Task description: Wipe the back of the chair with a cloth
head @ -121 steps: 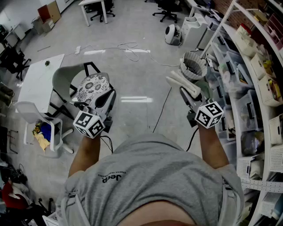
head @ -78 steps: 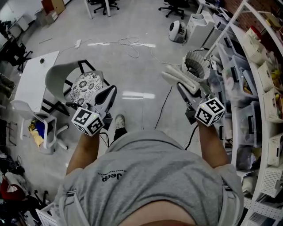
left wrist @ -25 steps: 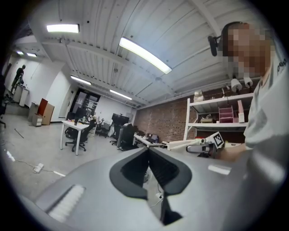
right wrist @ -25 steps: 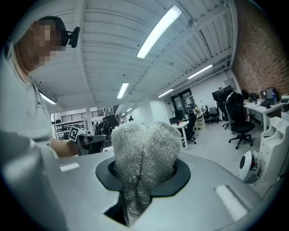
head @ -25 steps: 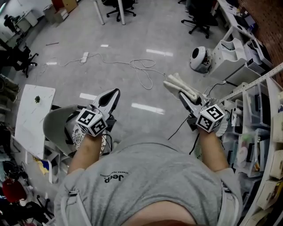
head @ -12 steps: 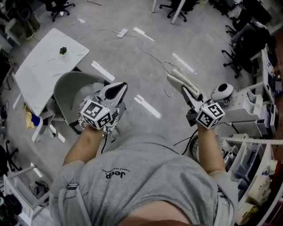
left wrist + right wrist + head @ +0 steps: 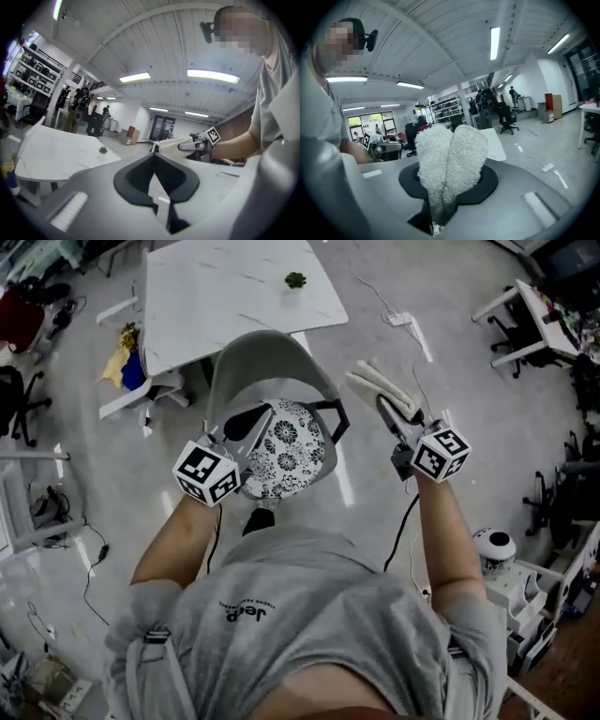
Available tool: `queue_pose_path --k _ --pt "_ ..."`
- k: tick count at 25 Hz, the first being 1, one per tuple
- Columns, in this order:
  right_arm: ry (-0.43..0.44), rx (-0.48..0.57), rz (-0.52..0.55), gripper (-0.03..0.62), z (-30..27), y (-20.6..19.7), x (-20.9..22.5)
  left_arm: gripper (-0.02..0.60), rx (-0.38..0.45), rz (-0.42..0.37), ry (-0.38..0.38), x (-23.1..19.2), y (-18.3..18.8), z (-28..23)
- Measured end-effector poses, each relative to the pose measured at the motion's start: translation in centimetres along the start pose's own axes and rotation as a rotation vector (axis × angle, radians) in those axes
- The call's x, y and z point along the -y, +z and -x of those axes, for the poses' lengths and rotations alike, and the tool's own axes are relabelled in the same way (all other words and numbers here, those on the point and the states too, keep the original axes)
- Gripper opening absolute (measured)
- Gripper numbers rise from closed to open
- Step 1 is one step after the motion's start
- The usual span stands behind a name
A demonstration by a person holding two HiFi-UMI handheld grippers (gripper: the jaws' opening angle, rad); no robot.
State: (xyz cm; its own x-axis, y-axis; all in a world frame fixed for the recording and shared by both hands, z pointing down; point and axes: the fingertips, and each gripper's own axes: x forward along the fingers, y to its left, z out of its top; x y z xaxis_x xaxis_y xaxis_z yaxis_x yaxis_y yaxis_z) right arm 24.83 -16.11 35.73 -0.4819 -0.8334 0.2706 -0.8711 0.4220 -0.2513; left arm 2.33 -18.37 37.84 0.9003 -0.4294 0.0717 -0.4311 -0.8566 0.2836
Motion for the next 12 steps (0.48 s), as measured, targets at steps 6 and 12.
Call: queue_pose_path --k 6,12 --pt "0.297 -0.142 0.038 0.089 -19.1 -3.6 -6.0 0.06 0.003 0.042 0.178 -9.9 -2.1 7.0" --pt "0.526 -0.278 0.057 0.089 -32.1 -9.8 -12.1 0.06 -0.008 0.055 0.269 -15.7 -4.6 11.2"
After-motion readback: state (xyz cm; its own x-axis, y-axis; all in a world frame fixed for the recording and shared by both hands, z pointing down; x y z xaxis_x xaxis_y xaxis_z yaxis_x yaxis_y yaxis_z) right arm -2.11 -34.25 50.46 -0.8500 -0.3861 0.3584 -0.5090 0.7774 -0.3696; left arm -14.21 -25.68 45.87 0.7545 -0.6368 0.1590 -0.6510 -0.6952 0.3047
